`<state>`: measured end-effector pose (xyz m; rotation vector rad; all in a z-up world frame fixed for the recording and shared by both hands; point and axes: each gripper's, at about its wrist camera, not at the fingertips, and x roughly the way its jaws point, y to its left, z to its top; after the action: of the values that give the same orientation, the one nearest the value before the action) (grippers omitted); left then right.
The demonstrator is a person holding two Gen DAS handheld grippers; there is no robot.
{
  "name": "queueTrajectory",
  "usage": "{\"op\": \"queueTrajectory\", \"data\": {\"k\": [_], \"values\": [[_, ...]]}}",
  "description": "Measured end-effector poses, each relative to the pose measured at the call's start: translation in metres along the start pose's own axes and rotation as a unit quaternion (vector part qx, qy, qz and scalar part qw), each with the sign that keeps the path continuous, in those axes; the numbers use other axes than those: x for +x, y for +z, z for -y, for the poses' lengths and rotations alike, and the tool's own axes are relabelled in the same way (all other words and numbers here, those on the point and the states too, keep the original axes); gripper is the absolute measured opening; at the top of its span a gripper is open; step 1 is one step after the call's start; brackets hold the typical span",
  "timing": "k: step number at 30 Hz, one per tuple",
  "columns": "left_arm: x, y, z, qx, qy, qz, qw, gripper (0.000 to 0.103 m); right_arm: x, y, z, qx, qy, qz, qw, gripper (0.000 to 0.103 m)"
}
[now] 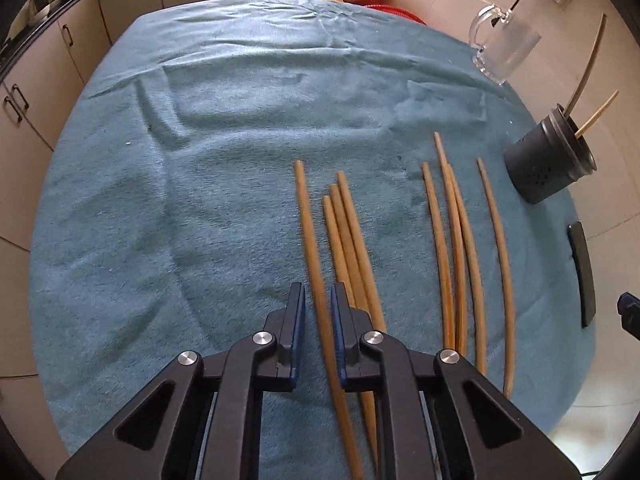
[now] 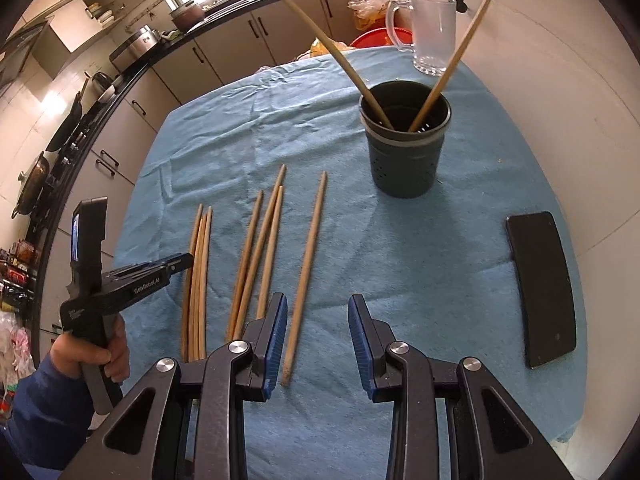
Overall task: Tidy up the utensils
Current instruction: 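Close the left tool on a chopstick while the right tool grasps another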
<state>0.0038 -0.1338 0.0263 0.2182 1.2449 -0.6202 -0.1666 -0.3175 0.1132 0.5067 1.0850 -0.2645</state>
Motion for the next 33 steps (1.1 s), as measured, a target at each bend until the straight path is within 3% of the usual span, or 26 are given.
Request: {"op": "queueTrajectory", "data": {"k": [4, 17, 24, 33], "values": [[0.003, 0.005, 0.008, 0.019, 0.037, 0.003, 0.9991, 0.009, 0.006, 0.002, 0.004, 0.004, -0.004, -0.006, 1.0, 0.034], [-0.015, -0.024, -0.023, -0.039, 0.021, 0.006, 0.999, 0.006, 0.067, 0.033, -0.011, -0.017, 0.004, -0.049, 0.999, 0.036], [-0.015, -0.023, -0.027, -0.048, 0.015, 0.003, 0.9987, 0.006, 0.109, 0.061, -0.023, -0.038, -0.034, -0.059, 0.997, 0.036], [-0.015, -0.021, -0.027, -0.047, 0.019, 0.005, 0.9987, 0.006, 0.142, 0.068, -0.014, -0.016, -0.051, -0.103, 0.993, 0.037]]}}
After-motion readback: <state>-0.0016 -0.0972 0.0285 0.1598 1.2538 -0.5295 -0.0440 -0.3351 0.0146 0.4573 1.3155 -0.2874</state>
